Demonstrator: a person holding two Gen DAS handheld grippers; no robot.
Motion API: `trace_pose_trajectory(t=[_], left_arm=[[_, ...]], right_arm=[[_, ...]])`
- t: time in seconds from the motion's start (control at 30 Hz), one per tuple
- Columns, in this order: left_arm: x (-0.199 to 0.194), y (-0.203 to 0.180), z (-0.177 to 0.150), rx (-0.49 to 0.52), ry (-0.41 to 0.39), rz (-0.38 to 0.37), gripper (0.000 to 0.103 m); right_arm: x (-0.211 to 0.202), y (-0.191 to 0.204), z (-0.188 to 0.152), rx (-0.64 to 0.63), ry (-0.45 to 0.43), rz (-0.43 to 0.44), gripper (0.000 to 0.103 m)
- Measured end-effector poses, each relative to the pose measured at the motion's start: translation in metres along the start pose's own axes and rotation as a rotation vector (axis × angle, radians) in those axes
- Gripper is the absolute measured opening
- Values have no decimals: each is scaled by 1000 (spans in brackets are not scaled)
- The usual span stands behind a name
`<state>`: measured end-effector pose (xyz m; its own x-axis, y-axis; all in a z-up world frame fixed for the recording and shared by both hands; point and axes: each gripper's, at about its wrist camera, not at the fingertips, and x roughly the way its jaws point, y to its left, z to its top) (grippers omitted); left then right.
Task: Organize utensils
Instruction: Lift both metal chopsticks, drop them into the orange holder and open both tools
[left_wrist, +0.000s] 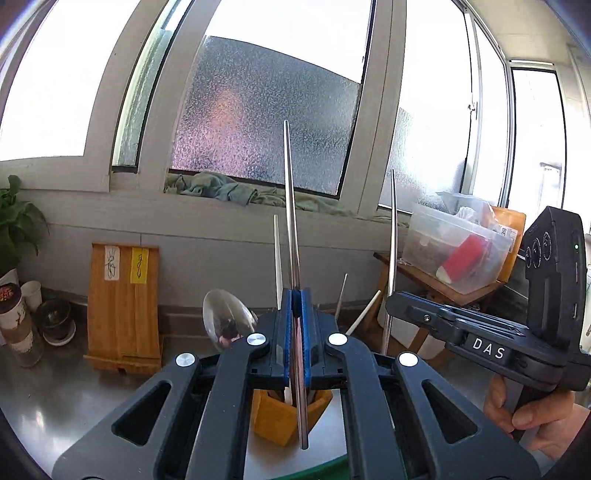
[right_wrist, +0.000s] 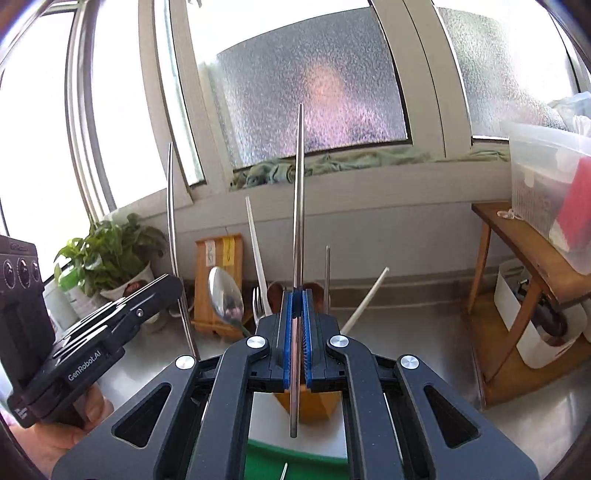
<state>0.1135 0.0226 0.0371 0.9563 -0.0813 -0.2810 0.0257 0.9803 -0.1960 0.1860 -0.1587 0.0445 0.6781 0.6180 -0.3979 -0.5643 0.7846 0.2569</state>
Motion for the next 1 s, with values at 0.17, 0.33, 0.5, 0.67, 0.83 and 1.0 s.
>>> trace_pose_trajectory(t=[0.17,0.33,0.5,0.67,0.83,1.0], left_arm=[[30,10,7,-35,-35,-28,5],[62,19,-1,-84,-13,-44,5],[79,20,-16,-89,2,-50,4],[83,17,-37,-64,34,-55,4],[70,17,-51,-34,49,-57,4],[57,21,-52,-37,45,-61,5]], right_arm=[[23,-6,8,16,-51,8,5],[46,-5,3,8,-52,10,5],[57,-12,-10,19,-50,9,5],[59,-14,-27,1,-23,16,5],[50,-15,-39,-28,4,14,5],[48,-16,-54,-47,72,20,6]])
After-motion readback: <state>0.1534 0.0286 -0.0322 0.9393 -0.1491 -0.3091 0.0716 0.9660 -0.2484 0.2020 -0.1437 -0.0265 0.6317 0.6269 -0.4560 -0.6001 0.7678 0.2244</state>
